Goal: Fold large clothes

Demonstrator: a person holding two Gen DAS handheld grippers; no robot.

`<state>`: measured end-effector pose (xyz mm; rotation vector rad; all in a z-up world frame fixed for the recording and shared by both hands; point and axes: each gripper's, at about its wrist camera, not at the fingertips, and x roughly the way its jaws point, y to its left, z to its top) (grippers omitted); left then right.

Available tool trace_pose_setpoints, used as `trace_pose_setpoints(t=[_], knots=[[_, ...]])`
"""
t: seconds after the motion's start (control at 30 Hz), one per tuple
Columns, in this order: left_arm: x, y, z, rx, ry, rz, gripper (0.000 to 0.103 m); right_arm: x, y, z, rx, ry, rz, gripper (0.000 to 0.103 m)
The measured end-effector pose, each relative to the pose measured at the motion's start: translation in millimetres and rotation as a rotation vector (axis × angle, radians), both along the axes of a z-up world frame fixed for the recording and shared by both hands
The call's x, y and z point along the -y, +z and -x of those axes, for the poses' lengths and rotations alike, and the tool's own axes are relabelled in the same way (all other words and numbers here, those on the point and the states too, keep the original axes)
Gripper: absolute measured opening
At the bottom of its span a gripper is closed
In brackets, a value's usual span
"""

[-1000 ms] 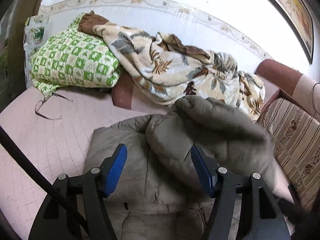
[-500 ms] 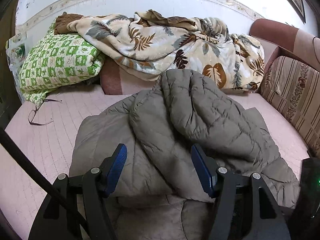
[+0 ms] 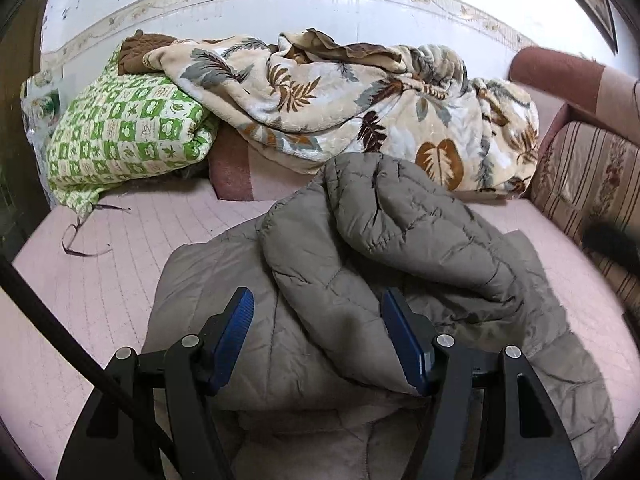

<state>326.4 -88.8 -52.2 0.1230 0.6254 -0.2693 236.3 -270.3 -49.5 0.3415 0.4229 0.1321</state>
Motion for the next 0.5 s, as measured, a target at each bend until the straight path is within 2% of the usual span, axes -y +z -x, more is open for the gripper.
trace_pose_setpoints(t=[0.13, 0.27, 0.33, 0.43, 0.5], knots=[[-2, -6, -7, -0.021, 0.02, -0.017, 0.066, -9, -2, -58, -0.022, 0.005, 0.023, 0.04], [-10, -12, -16, -0.056, 0.051, -0.009, 0.066, -22, -45, -103, -0.156, 0.032, 0.063, 0.04], [-13, -15, -20, -0.072, 0.063, -0.007, 0.066, -30, -79, -129, -0.286, 0.071, 0.086, 0.04], [-16, -18, -22, -0.081, 0.073, -0.009, 0.066, -28, -103, -138, -0.327, 0.082, 0.064, 0.04], [-17, -18, -23, -0.082, 0.074, -0.005, 0.066, -26, -96, -133, -0.31, 0.093, 0.068, 0.04]])
